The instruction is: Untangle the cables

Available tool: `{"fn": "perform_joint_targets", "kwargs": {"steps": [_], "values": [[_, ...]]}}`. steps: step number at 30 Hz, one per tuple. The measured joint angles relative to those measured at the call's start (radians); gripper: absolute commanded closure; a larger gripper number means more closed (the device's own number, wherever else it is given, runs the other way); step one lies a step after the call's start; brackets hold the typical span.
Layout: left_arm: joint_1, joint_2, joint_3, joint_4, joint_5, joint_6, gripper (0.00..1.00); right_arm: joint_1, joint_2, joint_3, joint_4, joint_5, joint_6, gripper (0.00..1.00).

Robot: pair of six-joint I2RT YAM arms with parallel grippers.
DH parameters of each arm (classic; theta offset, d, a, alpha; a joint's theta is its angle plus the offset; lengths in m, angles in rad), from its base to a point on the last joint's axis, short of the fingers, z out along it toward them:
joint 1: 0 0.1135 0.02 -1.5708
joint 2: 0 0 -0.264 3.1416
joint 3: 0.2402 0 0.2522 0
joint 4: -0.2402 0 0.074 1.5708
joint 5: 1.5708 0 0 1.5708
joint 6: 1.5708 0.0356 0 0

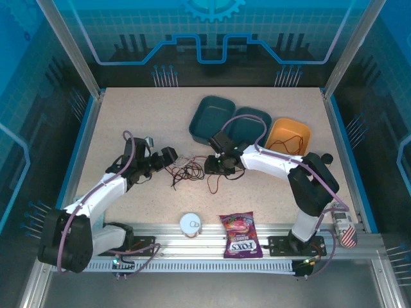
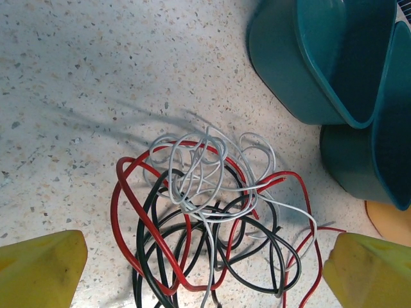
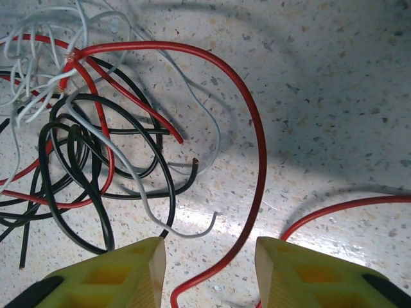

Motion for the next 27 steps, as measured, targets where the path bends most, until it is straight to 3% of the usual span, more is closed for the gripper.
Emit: {"fn": "perform_joint_targets", "kwargs": {"steps": [27], "values": [[-0.009, 0.056, -0.001, 0.011, 0.008, -0.018, 0.01, -0.009, 0.08, 0.019, 0.037, -0.067, 0.063, 0.75]]}}
